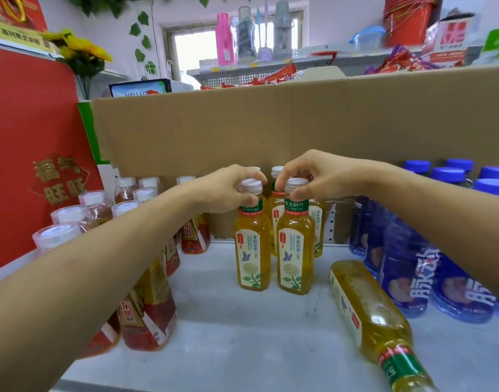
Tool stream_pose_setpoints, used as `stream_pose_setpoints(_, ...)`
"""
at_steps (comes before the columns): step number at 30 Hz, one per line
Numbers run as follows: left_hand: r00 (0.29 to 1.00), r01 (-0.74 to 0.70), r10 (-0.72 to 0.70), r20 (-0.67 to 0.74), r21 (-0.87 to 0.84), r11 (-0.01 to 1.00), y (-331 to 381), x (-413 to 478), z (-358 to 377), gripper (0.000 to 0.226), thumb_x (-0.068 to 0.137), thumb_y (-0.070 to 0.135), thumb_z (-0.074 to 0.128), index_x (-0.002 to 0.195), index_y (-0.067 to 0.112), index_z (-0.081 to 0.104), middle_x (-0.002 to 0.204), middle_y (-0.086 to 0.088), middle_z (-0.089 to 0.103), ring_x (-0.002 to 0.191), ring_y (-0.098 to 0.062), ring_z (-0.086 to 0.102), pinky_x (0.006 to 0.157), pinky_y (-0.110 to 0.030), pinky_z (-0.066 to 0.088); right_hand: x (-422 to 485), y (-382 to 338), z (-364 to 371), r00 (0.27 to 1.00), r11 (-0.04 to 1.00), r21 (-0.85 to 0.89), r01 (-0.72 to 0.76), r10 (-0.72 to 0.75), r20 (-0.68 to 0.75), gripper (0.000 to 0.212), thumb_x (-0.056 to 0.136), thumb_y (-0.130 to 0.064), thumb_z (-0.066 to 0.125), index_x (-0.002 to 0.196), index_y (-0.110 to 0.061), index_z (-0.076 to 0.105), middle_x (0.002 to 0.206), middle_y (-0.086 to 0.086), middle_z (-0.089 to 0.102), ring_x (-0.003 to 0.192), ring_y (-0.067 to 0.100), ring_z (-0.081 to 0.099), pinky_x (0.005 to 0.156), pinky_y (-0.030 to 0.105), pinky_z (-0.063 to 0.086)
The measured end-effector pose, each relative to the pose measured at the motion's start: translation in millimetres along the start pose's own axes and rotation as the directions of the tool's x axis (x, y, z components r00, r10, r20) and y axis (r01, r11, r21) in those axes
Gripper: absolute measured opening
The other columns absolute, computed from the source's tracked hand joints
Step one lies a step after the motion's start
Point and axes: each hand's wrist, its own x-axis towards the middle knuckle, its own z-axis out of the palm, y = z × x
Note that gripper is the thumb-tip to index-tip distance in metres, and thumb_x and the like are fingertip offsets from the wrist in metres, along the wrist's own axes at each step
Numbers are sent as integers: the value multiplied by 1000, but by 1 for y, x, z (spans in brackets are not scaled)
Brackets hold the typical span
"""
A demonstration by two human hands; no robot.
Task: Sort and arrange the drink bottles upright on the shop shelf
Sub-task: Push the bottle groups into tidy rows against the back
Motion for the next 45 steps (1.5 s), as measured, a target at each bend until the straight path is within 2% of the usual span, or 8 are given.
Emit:
stream_pose_setpoints(7,1000,5,-5,18,10,1000,-1,2,-3,45,99,22,60,142,28,49,151,-1,47,127,-20,54,102,-42,52,0,5,-10,999,999,-47,-26,27,23,22,91,-21,69,103,-39,69,106,-22,62,95,-1,62,71,20,51)
stream_pose_setpoints(12,998,-28,27,-49,-28,999,2,14,9,47,98,22,62,142,25,49,147,-2,50,122,-13,54,93,-32,54,0,13,-19,994,987,-119,-110,111,8,23,91,-16,67,103,-36,68,117,-11,56,102,10,59,75,27,55)
stream_pose_setpoints(24,999,-34,32,-35,-59,998,24,37,25,52,98,24,61,147,25,45,146,-3,51,124,-23,56,97,-44,54,-6,16,-16,989,967,-209,-144,143,-20,28,94,-10,60,112,-31,64,110,-21,48,109,9,51,78,25,50)
stream_pose_setpoints(30,994,-30,10,-111,-181,983,24,22,44,64,98,23,61,153,34,30,150,-3,44,125,-21,56,94,-39,56,-47,4,14,966,805,-593,-18,-140,-219,54,93,-16,62,141,-33,45,145,-6,41,134,14,34,95,31,45)
stream_pose_setpoints(33,976,-67,27,-215,-183,981,20,7,64,78,96,23,63,157,35,16,162,0,22,140,-20,38,99,-30,46,-89,-2,40,969,622,-766,165,-246,9,68,85,-12,70,143,-36,42,145,-8,44,131,14,38,84,24,49)
stream_pose_setpoints(37,950,-115,80,-303,-101,988,15,-18,85,81,96,19,64,158,30,14,162,15,4,149,-16,16,110,-37,39,-148,9,74,929,392,-845,364,-87,360,89,73,-17,81,145,-34,31,150,0,38,139,25,33,104,45,45)
stream_pose_setpoints(42,939,-154,114,-325,-103,983,27,-31,91,72,96,15,64,156,25,26,161,11,10,149,-15,14,115,-45,39,-164,17,96,858,362,-781,509,-136,496,65,86,-23,70,140,-33,36,148,-1,41,141,28,31,112,47,38)
stream_pose_setpoints(45,927,-174,136,-349,-79,982,36,-30,82,65,96,17,64,153,24,32,160,9,17,148,-16,21,113,-42,42,-159,14,86,924,570,-729,379,-182,337,55,90,-42,63,138,-38,39,142,-12,45,133,15,36,104,34,42)
